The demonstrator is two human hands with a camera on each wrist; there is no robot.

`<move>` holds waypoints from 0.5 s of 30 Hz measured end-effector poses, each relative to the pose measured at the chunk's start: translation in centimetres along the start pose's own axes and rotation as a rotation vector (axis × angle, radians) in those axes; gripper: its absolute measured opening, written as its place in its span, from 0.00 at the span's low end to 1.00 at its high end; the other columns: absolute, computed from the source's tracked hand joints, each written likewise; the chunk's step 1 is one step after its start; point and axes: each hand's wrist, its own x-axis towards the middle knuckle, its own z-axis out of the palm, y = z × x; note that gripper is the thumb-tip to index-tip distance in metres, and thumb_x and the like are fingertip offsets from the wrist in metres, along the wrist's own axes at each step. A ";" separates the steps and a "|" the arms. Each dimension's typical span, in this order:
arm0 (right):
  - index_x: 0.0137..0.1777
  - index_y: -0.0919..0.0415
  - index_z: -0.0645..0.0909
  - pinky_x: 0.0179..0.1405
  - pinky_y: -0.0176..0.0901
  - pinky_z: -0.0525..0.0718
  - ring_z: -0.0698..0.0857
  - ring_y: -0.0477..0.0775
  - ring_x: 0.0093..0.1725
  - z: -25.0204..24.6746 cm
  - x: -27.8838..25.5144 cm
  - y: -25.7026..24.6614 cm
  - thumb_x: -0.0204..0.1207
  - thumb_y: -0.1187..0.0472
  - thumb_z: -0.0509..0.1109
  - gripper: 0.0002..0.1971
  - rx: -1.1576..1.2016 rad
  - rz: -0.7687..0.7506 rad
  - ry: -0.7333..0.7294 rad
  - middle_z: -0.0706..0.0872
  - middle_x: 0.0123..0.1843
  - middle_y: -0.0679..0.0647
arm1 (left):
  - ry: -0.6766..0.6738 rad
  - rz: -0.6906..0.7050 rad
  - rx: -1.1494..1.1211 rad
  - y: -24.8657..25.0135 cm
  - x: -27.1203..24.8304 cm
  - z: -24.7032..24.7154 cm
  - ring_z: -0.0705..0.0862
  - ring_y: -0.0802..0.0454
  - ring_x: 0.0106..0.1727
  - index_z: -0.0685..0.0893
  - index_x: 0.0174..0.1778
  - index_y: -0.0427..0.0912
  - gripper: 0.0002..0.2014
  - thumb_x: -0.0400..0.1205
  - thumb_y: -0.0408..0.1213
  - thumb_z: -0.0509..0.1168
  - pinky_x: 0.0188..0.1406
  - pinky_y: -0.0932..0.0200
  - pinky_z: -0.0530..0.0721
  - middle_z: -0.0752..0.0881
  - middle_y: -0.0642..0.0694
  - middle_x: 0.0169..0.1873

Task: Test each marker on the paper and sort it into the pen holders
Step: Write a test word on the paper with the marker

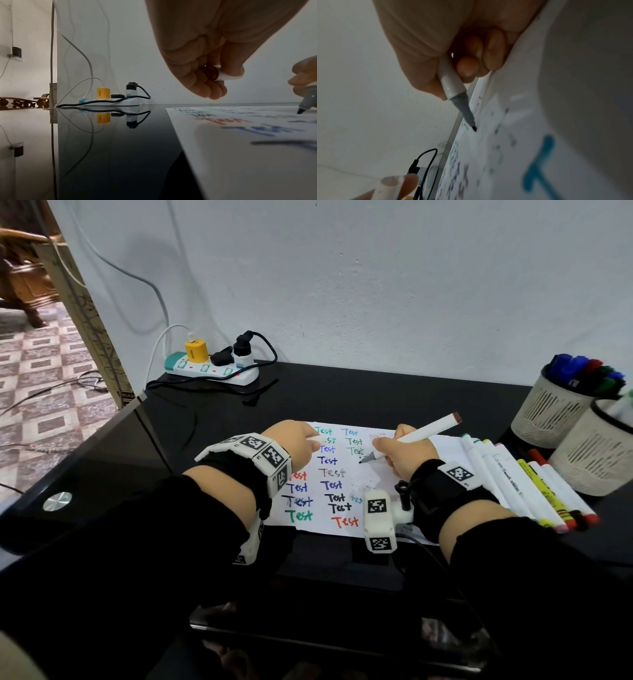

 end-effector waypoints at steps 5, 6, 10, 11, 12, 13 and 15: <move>0.29 0.55 0.61 0.31 0.45 0.67 0.67 0.51 0.28 0.0 0.0 -0.1 0.73 0.63 0.70 0.20 -0.025 -0.008 0.006 0.67 0.28 0.54 | -0.001 0.001 0.006 0.0 0.0 0.0 0.77 0.47 0.67 0.70 0.76 0.46 0.20 0.87 0.42 0.54 0.62 0.57 0.73 0.78 0.45 0.68; 0.29 0.55 0.61 0.30 0.45 0.67 0.66 0.51 0.28 0.0 -0.1 -0.1 0.73 0.63 0.70 0.20 -0.021 -0.006 0.010 0.67 0.27 0.54 | -0.001 0.002 0.011 0.0 0.0 0.0 0.77 0.47 0.67 0.70 0.76 0.46 0.20 0.87 0.42 0.54 0.61 0.57 0.73 0.78 0.45 0.68; 0.29 0.55 0.60 0.29 0.45 0.66 0.66 0.51 0.27 0.0 -0.2 -0.1 0.72 0.62 0.71 0.20 -0.021 0.002 0.006 0.67 0.27 0.54 | -0.016 -0.001 0.016 0.1 0.0 0.0 0.77 0.47 0.67 0.70 0.76 0.45 0.20 0.87 0.42 0.53 0.61 0.58 0.73 0.78 0.44 0.68; 0.29 0.55 0.60 0.28 0.44 0.65 0.65 0.51 0.27 0.0 -0.2 -0.1 0.72 0.63 0.70 0.20 -0.014 0.004 0.003 0.66 0.27 0.53 | -0.017 -0.001 0.013 0.1 0.0 0.0 0.78 0.47 0.67 0.70 0.76 0.45 0.20 0.87 0.42 0.53 0.61 0.58 0.73 0.79 0.44 0.68; 0.28 0.55 0.60 0.28 0.44 0.64 0.65 0.51 0.27 0.0 -0.2 -0.1 0.72 0.64 0.70 0.20 -0.006 0.005 0.006 0.66 0.27 0.53 | -0.015 0.000 0.010 0.1 -0.1 0.0 0.78 0.47 0.67 0.70 0.76 0.45 0.20 0.87 0.42 0.54 0.60 0.58 0.73 0.79 0.44 0.67; 0.28 0.55 0.59 0.27 0.44 0.63 0.64 0.51 0.26 0.0 -0.1 -0.1 0.72 0.64 0.70 0.21 0.001 0.005 0.015 0.65 0.27 0.53 | -0.013 0.001 0.008 0.1 -0.1 0.0 0.78 0.47 0.67 0.70 0.76 0.45 0.20 0.87 0.42 0.54 0.60 0.58 0.73 0.79 0.44 0.67; 0.29 0.55 0.59 0.27 0.44 0.63 0.63 0.51 0.26 0.0 -0.1 0.0 0.73 0.63 0.70 0.21 0.014 0.004 0.033 0.65 0.27 0.53 | -0.009 0.003 0.009 0.1 -0.1 0.0 0.78 0.48 0.67 0.70 0.76 0.45 0.20 0.87 0.42 0.53 0.60 0.58 0.73 0.79 0.45 0.67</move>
